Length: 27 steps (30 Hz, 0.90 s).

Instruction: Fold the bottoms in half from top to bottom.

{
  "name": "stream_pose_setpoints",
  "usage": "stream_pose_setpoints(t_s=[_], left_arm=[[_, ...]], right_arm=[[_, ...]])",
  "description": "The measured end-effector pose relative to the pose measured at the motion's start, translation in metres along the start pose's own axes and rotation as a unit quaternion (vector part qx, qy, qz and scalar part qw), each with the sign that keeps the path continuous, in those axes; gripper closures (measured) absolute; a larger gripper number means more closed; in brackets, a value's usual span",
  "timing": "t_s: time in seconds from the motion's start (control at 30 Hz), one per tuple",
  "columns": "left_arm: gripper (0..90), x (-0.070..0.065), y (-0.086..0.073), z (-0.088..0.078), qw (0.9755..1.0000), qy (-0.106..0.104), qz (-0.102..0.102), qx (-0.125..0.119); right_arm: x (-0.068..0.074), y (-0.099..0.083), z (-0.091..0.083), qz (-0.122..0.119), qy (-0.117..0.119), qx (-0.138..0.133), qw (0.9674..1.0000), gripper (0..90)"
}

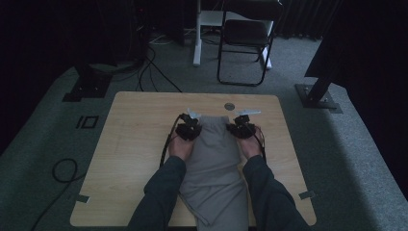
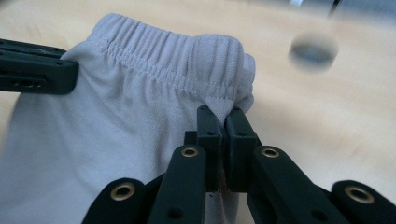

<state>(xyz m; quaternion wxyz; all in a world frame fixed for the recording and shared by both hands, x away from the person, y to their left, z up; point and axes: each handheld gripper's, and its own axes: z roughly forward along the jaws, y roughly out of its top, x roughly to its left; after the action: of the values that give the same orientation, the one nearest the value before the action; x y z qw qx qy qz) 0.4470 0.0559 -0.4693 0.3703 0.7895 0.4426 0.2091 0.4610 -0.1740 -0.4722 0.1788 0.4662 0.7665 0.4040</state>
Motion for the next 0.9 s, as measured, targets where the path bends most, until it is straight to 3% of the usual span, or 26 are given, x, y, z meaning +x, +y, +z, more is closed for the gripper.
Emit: stream_pose_setpoints(t_s=[0.03,0.1,0.37,0.57,0.63,0.73,0.9], left_arm=[[86.4,0.003,0.024,-0.022,0.9988,0.006,0.012,-0.046],[86.3,0.004,0.035,-0.033,0.9979,0.004,0.015,-0.063],[86.2,0.005,0.043,-0.046,0.9964,0.004,0.023,-0.081],[86.2,0.003,0.06,-0.063,0.9919,0.012,0.021,-0.125],[86.2,0.004,0.063,-0.069,0.991,0.005,0.02,-0.132],[86.1,0.002,0.06,-0.073,0.9916,-0.004,0.027,-0.126],[86.0,-0.005,0.039,-0.076,0.9938,-0.024,0.031,-0.104]], right_arm=[[0.002,0.018,-0.014,-0.006,-0.002,-0.04,0.9992,87.2],[0.003,0.029,-0.025,-0.011,-0.004,-0.066,0.9977,87.2],[0.003,0.036,-0.041,-0.038,-0.002,-0.095,0.9947,86.9],[0.005,0.06,-0.06,-0.066,-0.014,-0.154,0.9858,86.8],[0.005,0.064,-0.063,-0.07,-0.014,-0.151,0.9859,86.8],[0.003,0.058,-0.067,-0.065,-0.001,-0.143,0.9877,86.7],[0.007,0.035,-0.068,-0.065,0.022,-0.108,0.9918,86.7]])
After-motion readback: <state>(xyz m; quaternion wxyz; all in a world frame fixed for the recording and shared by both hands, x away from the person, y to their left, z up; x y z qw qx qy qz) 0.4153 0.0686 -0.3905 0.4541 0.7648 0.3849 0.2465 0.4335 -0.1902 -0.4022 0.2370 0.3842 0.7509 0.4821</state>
